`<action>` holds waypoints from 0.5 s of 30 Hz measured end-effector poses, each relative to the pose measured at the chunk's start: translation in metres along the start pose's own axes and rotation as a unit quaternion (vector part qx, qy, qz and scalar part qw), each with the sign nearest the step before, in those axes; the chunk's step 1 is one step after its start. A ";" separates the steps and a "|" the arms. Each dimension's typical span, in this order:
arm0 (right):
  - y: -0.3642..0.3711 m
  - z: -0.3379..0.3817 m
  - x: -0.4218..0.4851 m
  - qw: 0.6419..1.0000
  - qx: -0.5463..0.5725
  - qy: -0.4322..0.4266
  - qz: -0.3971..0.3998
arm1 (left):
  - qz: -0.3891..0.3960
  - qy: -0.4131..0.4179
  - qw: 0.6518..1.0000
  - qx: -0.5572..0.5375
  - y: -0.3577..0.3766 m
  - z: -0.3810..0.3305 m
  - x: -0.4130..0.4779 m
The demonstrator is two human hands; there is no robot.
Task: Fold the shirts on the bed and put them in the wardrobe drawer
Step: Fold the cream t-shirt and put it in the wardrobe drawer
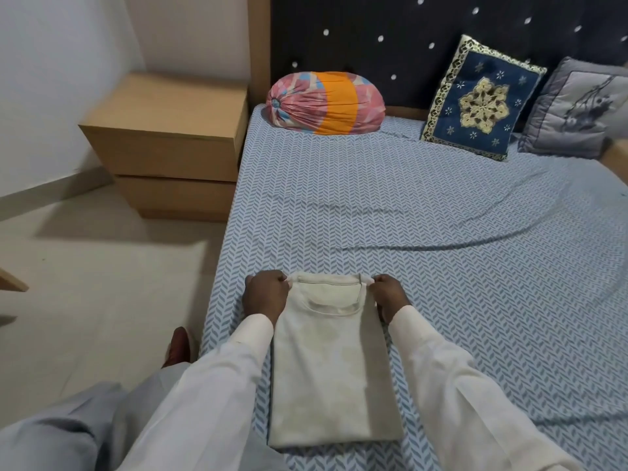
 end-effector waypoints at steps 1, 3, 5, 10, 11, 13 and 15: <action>0.002 -0.001 0.003 1.000 0.002 -0.006 0.005 | 0.000 0.007 1.000 -0.001 -0.001 -0.002 0.004; 0.003 0.003 -0.004 1.000 0.005 0.004 0.019 | 0.013 0.007 0.998 -0.062 -0.002 -0.001 0.013; 0.004 0.004 -0.004 0.999 0.020 0.023 0.043 | 0.023 -0.020 0.992 -0.123 -0.005 0.003 0.018; 0.004 0.002 0.008 0.999 -0.004 0.028 0.040 | 0.032 -0.069 0.989 -0.129 0.006 0.015 0.018; 0.004 0.002 0.008 0.999 -0.004 0.030 0.037 | 0.017 -0.080 0.988 -0.129 0.008 0.016 0.017; 0.003 0.000 0.007 0.999 0.011 0.033 0.019 | -0.007 -0.096 0.988 -0.119 0.008 0.016 0.015; 0.001 0.000 0.002 0.999 0.023 0.023 0.006 | -0.023 -0.104 0.987 -0.117 0.004 0.018 0.013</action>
Point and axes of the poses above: each hand's wrist, its own x-axis towards the middle knuckle, its own y-axis out of the palm, z = x × y, the point moved 6 cm from there along x, towards the middle knuckle, and after that the axes turned 4 degrees about -y, right-handed, at the moved point
